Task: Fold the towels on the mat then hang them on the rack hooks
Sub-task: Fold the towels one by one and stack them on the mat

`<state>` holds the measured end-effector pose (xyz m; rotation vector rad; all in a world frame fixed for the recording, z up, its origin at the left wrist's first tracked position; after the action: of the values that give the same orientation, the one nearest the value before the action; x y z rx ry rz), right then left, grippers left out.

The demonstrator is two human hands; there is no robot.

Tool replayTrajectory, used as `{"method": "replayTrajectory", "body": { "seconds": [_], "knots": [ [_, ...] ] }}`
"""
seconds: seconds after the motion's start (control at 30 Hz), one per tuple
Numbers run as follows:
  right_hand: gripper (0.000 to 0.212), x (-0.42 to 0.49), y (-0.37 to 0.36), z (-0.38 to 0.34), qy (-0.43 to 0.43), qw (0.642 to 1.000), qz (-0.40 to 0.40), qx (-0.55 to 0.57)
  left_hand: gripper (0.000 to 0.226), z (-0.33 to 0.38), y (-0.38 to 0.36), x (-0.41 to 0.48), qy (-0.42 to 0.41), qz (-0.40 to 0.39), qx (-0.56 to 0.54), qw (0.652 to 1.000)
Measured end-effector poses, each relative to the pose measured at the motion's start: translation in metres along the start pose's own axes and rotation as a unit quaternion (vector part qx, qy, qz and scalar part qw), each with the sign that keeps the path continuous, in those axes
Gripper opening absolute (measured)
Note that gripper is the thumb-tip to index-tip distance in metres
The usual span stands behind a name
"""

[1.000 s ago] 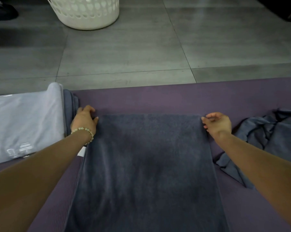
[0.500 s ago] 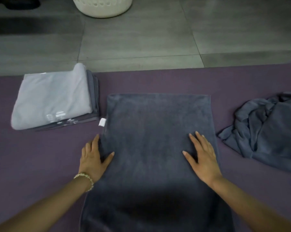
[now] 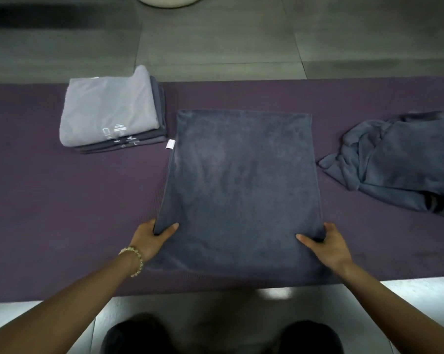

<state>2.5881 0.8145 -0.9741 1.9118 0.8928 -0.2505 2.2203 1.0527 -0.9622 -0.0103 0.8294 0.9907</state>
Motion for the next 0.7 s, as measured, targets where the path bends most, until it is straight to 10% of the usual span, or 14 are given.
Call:
{"method": "replayTrajectory", "body": {
  "seconds": [0.17,0.5,0.7],
  "knots": [
    [0.029,-0.014,0.002,0.002,0.027,0.996,-0.034,0.082,0.024,-0.025,0.003,-0.009,0.026,-0.092,0.034,0.995],
    [0.015,0.062,0.085,-0.115,0.108,0.946,0.08,0.294,0.02,0.136,0.056,0.062,-0.187,0.157,-0.089,0.966],
    [0.031,0.132,0.092,-0.117,0.054,0.941,0.137,0.306,0.045,0.158,0.066,0.123,-0.164,0.181,-0.07,0.967]
  ]
}}
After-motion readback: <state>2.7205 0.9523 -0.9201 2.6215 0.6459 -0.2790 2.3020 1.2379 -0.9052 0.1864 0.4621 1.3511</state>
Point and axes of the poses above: each hand's wrist, its own x-axis towards the middle knuckle, its own y-axis out of the back of the hand, z = x × y, the point moved 10 cm from there along x, towards the middle knuckle, and after that the axes turned 5 degrees about -x, right-handed, at the moved point
